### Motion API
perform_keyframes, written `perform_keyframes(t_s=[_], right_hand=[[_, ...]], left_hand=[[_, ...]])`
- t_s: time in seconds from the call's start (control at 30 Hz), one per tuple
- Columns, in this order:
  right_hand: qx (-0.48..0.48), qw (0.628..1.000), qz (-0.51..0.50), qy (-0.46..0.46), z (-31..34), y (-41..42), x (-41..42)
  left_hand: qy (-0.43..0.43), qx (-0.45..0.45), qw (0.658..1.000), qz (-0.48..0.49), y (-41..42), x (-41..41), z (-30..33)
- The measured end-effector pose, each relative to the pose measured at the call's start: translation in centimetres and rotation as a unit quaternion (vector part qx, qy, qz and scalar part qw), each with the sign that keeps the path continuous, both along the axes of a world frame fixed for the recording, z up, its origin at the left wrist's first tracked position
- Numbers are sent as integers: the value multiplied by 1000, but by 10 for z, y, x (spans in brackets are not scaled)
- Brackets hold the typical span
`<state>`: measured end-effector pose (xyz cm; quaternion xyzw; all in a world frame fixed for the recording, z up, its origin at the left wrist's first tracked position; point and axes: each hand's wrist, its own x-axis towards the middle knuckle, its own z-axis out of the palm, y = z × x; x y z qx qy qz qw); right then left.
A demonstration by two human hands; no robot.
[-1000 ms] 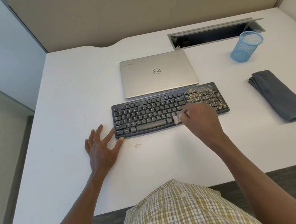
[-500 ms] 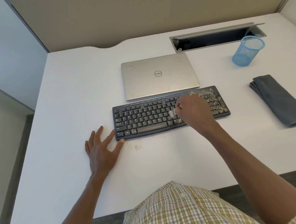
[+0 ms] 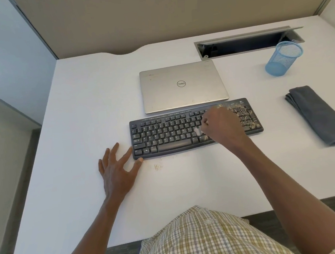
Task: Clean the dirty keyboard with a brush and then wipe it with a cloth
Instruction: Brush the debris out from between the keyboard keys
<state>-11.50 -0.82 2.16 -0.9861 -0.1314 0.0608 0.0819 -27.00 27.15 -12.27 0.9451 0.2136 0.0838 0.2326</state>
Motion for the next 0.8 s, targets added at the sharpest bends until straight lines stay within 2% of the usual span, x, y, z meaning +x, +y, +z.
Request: perform_keyframes(t_s=[0.17, 0.33, 0.5, 0.63, 0.8], right_hand=[[28, 999, -24, -16, -1, -3, 6], [39, 997, -70, 8, -4, -21, 12], [62, 994, -73, -53, -2, -18, 12], [14, 1000, -24, -6, -5, -16, 5], [-2, 998, -30, -54, -3, -12, 10]], left_hand=[[-1, -1, 1000, -2, 1, 0, 0], [-1, -5, 1000, -1, 0, 0, 1], [-2, -1, 1000, 0, 1, -1, 0], [0, -7, 1000, 0, 0, -1, 0], [-2, -7, 1000, 3, 1, -1, 0]])
